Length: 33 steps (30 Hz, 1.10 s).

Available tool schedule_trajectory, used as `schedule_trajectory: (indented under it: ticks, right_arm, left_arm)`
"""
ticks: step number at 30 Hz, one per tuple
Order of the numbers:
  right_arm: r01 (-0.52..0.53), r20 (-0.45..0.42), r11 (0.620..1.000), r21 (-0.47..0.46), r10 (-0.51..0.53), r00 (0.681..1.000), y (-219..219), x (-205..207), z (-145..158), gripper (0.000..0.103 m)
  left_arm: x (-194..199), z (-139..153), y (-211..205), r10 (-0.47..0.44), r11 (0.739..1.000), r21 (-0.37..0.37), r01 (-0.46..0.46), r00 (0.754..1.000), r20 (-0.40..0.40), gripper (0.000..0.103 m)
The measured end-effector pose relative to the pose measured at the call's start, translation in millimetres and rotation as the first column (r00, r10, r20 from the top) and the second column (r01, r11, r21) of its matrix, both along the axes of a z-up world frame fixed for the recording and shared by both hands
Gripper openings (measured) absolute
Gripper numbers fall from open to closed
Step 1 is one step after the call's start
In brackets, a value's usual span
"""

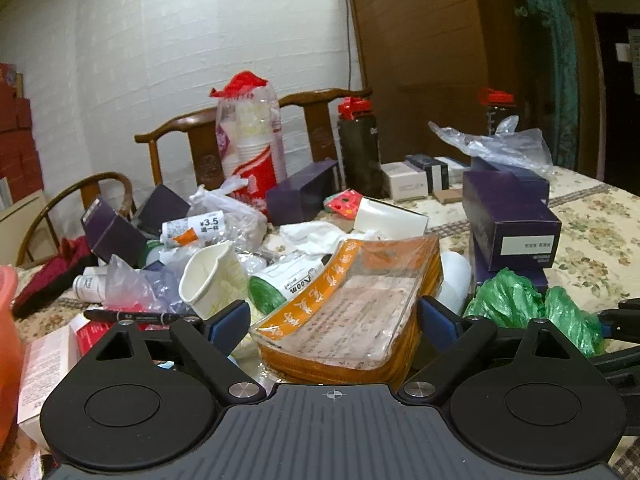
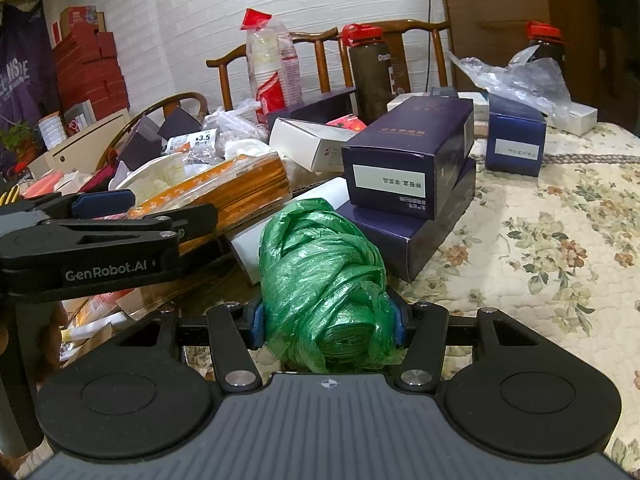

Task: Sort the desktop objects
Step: 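Grasp the orange zippered pouch with the left tool while the right tool holds the green bag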

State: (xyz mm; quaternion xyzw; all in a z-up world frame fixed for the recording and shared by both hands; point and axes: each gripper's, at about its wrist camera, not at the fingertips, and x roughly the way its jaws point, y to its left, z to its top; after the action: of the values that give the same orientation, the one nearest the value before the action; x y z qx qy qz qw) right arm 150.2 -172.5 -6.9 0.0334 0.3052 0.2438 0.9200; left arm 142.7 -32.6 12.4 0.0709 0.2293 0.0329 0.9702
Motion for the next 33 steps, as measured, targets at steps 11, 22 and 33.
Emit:
schedule_trajectory:
  ticks: [11, 22, 33]
  right_arm:
    - [0.021, -0.008, 0.999, -0.024, -0.021, 1.000, 7.1, -1.7, -0.3, 0.060]
    - [-0.011, -0.031, 0.999, 0.046, 0.013, 0.999, 20.3, -10.9, 12.5, 0.060]
    - [-0.004, -0.042, 0.999, 0.049, 0.006, 0.999, 23.0, -7.3, 11.6, 0.060]
  left_arm:
    - [-10.8, 7.4, -3.1, -0.001, 1.000, 0.031, 0.000, 0.999, 0.048, 0.088]
    - [-19.1, 14.0, -2.3, 0.004, 0.998, 0.056, -0.009, 0.996, 0.090, 0.087]
    - [-20.7, 13.5, -2.5, 0.003, 0.997, 0.075, -0.011, 0.995, 0.097, 0.086]
